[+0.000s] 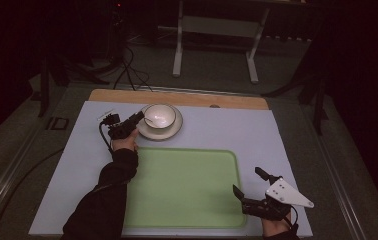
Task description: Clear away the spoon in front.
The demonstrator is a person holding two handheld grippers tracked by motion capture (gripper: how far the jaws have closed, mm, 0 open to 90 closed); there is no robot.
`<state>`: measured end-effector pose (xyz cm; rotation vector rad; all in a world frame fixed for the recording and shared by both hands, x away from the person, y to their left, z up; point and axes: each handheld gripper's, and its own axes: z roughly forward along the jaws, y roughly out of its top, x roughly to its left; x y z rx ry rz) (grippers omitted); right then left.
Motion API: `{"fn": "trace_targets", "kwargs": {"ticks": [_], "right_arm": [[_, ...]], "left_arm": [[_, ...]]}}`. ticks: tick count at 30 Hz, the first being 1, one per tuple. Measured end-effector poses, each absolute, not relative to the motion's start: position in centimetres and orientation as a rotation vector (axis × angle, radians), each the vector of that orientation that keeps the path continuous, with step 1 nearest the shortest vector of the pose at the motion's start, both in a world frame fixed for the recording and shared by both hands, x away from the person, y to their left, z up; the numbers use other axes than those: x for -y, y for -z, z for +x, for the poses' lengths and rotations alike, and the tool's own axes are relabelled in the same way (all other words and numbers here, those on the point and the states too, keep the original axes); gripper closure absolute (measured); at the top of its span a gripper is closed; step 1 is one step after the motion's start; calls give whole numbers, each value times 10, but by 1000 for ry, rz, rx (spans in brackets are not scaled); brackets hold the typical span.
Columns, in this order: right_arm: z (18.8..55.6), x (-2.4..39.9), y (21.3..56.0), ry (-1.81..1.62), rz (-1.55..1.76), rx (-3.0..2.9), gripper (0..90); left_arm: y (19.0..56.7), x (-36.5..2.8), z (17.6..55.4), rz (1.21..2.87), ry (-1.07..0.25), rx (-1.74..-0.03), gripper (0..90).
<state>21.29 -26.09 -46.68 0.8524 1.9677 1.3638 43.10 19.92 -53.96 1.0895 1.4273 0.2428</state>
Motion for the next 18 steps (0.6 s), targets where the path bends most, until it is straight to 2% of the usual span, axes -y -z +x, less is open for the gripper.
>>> {"fn": "trace_targets", "kwargs": {"ticks": [6,9,18], "right_arm": [[213,262,467,-1365,854,-1967,108],[213,262,467,-1365,854,-1969,108],[213,262,466,-1364,854,-1969,108]], "left_arm": [[543,-198,437,1056,-215,-1441,663],[543,-195,437,1060,-238,-1445,747],[528,-185,434,1078,-253,-1383,833]]}}
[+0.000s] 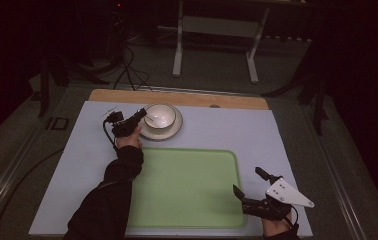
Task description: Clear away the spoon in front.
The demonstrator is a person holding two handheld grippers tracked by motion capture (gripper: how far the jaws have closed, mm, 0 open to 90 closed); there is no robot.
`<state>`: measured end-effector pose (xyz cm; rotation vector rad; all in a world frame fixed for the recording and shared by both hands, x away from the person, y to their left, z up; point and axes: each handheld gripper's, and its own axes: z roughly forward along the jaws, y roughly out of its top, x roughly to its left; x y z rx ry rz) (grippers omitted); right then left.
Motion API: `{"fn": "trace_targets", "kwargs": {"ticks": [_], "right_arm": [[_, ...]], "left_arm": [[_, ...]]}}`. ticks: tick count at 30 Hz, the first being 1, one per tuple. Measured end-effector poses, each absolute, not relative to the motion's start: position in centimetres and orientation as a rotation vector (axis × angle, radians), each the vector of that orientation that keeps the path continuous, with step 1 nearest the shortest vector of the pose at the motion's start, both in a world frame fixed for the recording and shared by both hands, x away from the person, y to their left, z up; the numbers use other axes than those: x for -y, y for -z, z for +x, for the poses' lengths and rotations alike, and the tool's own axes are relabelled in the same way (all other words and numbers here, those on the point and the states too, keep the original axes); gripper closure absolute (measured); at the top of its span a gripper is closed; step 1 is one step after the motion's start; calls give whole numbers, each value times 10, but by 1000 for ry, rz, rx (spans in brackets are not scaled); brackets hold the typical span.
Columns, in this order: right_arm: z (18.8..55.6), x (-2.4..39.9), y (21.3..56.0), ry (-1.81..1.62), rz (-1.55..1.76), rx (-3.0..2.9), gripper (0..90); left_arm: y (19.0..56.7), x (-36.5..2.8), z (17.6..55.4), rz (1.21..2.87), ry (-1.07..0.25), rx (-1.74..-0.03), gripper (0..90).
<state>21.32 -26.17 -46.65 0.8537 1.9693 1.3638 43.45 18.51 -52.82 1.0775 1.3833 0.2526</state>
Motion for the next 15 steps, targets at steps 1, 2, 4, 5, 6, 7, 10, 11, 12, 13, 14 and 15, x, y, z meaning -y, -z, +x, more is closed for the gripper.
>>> {"fn": "trace_targets", "kwargs": {"ticks": [1,2,4,5,6,7,10,11,12,13,14,15], "right_arm": [[213,262,466,-1364,854,-1969,108],[213,262,466,-1364,852,-1969,108],[213,262,466,-1364,853,-1969,108],[213,262,466,-1365,852,-1967,108],[213,263,466,-1365,852,-1966,108],[213,263,466,-1365,853,-1964,108],[213,263,466,-1366,854,-1962,108],[213,263,466,-1367,855,-1962,108],[213,263,466,-1368,854,-1963,108],[213,263,466,-1368,854,-1963,108],[213,262,466,-1366,854,-1965,108],[213,262,466,-1366,854,-1964,108]], "left_arm": [[523,-181,435,1104,-263,-1370,838],[520,-179,435,1121,-271,-1364,838],[520,-179,435,1121,-271,-1364,841],[516,-176,436,1150,-274,-1356,841],[516,-175,436,1157,-274,-1352,842],[514,-175,436,1170,-282,-1348,842],[508,-174,435,1188,-298,-1337,843],[508,-174,435,1188,-298,-1337,843],[502,-176,434,1193,-305,-1322,843],[502,-176,434,1193,-305,-1322,843],[494,-178,434,1196,-302,-1308,843],[494,-178,434,1196,-302,-1308,843]]}}
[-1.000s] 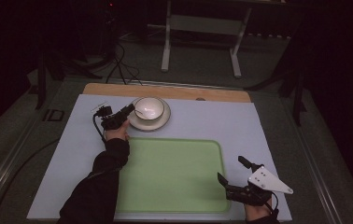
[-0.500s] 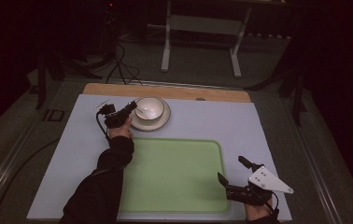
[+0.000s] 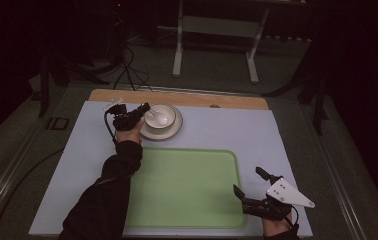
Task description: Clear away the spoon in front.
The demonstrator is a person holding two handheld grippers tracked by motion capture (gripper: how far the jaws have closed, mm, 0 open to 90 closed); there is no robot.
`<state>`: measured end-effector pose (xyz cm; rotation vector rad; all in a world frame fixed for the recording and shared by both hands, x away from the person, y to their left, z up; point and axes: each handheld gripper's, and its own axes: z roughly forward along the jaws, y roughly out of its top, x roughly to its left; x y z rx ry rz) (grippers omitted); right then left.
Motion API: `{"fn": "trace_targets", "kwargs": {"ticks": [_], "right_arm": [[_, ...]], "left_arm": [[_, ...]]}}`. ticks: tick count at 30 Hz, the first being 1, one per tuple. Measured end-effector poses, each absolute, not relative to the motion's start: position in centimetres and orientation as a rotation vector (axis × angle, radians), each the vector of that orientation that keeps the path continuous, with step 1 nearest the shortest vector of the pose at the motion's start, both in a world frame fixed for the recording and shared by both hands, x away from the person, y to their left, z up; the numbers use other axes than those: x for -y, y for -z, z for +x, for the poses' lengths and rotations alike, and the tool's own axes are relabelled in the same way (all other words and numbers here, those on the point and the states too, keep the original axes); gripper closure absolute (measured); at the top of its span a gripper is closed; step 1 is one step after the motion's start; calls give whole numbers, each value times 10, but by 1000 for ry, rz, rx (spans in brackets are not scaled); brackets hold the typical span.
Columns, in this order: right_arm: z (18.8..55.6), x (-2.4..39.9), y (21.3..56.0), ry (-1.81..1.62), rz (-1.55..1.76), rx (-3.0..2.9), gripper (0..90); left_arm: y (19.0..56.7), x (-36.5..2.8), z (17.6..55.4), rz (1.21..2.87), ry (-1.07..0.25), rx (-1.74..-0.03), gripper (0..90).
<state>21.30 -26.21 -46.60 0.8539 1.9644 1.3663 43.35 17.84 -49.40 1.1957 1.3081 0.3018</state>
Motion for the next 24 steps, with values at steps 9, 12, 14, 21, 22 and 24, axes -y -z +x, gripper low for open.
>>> {"fn": "trace_targets", "kwargs": {"ticks": [9,12,14,21,22,24], "right_arm": [[212,261,466,-1365,850,-1960,108],[212,261,466,-1367,851,-1961,108],[213,261,466,-1367,852,-1962,108],[212,261,465,-1368,851,-1960,108],[212,261,465,-1368,852,-1959,108],[212,261,465,-1368,852,-1958,108]], "left_arm": [[446,-187,420,1281,-313,-1211,844],[438,-188,416,1302,-308,-1188,844],[425,-189,410,1340,-297,-1153,844],[403,-190,397,1443,-268,-1081,844],[396,-191,392,1471,-259,-1060,844],[389,-192,388,1506,-248,-1037,843]]}}
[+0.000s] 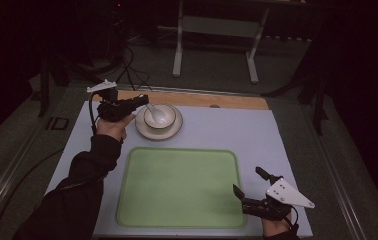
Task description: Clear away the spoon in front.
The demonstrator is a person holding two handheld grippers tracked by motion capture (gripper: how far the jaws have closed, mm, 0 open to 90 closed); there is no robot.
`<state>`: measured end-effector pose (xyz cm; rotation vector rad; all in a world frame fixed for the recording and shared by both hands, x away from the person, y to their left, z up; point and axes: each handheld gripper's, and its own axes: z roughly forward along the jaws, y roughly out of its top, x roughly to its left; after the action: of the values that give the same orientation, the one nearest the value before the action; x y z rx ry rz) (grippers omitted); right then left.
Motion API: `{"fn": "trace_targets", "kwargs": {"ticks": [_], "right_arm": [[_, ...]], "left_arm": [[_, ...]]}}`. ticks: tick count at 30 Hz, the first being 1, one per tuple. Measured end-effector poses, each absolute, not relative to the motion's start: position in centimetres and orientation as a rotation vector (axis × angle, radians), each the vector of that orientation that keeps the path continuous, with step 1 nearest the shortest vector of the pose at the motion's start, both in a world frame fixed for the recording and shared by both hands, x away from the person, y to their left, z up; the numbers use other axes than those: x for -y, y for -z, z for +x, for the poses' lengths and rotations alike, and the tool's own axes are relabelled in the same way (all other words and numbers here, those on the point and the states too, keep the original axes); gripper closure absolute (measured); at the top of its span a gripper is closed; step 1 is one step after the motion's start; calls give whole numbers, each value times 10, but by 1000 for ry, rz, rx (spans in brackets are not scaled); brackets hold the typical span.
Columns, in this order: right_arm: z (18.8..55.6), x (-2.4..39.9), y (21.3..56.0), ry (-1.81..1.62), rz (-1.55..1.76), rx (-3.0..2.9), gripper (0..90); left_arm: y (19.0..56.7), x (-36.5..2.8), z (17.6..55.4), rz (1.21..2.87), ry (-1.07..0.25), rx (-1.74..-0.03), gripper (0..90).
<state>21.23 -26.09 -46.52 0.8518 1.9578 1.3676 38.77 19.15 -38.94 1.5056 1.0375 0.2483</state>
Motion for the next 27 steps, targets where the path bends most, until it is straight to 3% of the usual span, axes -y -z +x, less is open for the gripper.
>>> {"fn": "trace_targets", "kwargs": {"ticks": [10,19,27], "right_arm": [[213,259,466,-1365,853,-1961,108],[214,257,466,-1364,850,-1969,108],[214,257,467,-1364,856,-1972,108]], "left_arm": [[372,-192,368,1649,-200,-942,843],[370,-168,347,1905,-154,-879,843],[371,-153,333,1994,-92,-847,843]]}}
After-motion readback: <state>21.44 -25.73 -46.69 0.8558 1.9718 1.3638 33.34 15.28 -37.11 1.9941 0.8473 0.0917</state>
